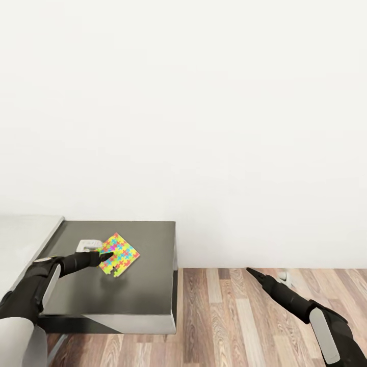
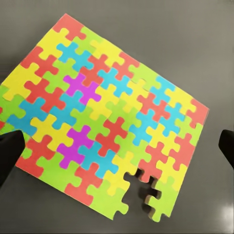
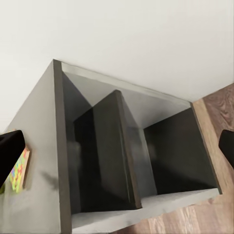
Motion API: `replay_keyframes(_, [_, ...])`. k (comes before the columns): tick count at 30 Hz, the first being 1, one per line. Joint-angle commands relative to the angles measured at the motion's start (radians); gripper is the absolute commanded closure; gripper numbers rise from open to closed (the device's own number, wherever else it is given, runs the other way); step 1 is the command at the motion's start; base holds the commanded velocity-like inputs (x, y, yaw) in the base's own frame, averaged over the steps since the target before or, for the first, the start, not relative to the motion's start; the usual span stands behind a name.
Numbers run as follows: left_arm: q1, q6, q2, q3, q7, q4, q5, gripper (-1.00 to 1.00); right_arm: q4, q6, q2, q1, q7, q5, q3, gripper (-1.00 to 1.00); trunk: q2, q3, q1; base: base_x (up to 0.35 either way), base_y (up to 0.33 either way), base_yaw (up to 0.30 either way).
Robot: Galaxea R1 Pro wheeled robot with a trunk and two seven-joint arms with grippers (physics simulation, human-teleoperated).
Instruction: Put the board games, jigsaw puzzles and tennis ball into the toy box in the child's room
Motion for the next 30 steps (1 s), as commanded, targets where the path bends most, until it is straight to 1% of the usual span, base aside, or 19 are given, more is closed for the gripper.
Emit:
replay_keyframes(1, [-0.001, 0.006, -0.001, 0.003, -0.006, -0.001, -0.006, -1.00, 0.000, 0.007, 0.000, -0.001, 0.001, -0.003, -0.002, -1.00, -0.002, -0.002, 0.001, 0.172, 0.155, 0.000])
replay_keyframes(17, [-0.001, 0.006, -0.004, 0.002, -0.004, 0.000, -0.007, -1.00, -0.002, 0.007, -0.001, -0.001, 0.001, -0.003, -0.002, -1.00, -0.002, -0.002, 0.001, 0.169, 0.094, 0.000])
replay_keyframes(30, [-0.001, 0.005, -0.007, 0.001, -0.003, 0.000, -0.008, -1.00, -0.001, 0.007, -0.001, -0.001, 0.001, -0.003, -0.002, -1.00, -0.002, -0.002, 0.001, 0.022, 0.011, 0.000])
